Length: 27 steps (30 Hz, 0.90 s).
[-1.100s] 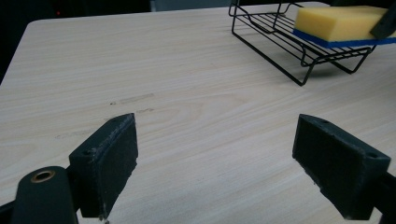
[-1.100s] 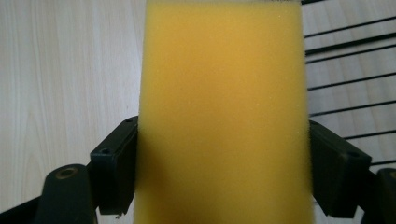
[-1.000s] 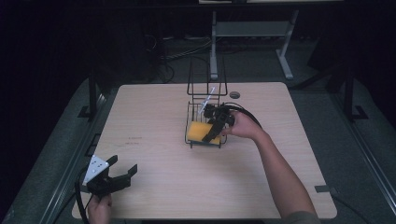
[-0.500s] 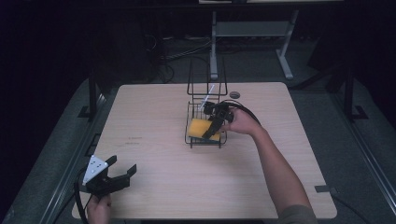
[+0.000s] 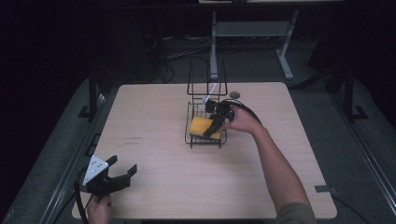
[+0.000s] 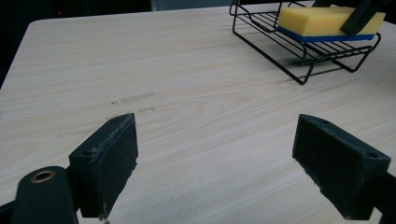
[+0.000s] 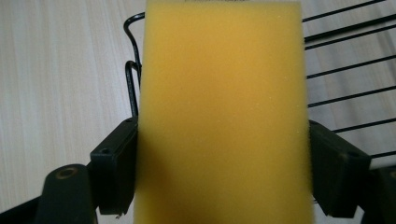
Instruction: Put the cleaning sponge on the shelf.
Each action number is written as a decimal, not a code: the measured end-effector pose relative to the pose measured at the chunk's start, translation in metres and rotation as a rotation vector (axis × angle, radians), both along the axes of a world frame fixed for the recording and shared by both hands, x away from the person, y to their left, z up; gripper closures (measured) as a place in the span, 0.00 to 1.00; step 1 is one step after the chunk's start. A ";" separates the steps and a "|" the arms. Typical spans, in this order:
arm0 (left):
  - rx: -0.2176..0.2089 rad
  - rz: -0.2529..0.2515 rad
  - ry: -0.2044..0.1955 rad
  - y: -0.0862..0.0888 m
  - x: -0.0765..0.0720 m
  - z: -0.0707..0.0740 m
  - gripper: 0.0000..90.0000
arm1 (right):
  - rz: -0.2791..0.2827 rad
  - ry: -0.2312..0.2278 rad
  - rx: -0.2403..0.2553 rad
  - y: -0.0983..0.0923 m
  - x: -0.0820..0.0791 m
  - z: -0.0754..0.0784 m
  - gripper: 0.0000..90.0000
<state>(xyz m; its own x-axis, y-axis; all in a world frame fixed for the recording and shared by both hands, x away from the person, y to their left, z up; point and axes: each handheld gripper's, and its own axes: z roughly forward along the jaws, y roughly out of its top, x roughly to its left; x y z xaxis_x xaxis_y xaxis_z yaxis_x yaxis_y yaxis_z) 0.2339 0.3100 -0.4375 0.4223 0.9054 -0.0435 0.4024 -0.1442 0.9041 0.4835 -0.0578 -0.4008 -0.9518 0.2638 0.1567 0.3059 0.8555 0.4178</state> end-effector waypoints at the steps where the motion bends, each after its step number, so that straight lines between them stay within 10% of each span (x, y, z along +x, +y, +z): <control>1: -0.002 0.000 -0.001 0.000 0.000 0.000 0.15 | -0.001 0.004 -0.001 0.000 0.000 0.000 0.24; 27: 0.000 0.002 0.000 0.000 -0.002 0.000 0.15 | 0.016 -0.008 -0.044 0.011 0.006 -0.005 0.23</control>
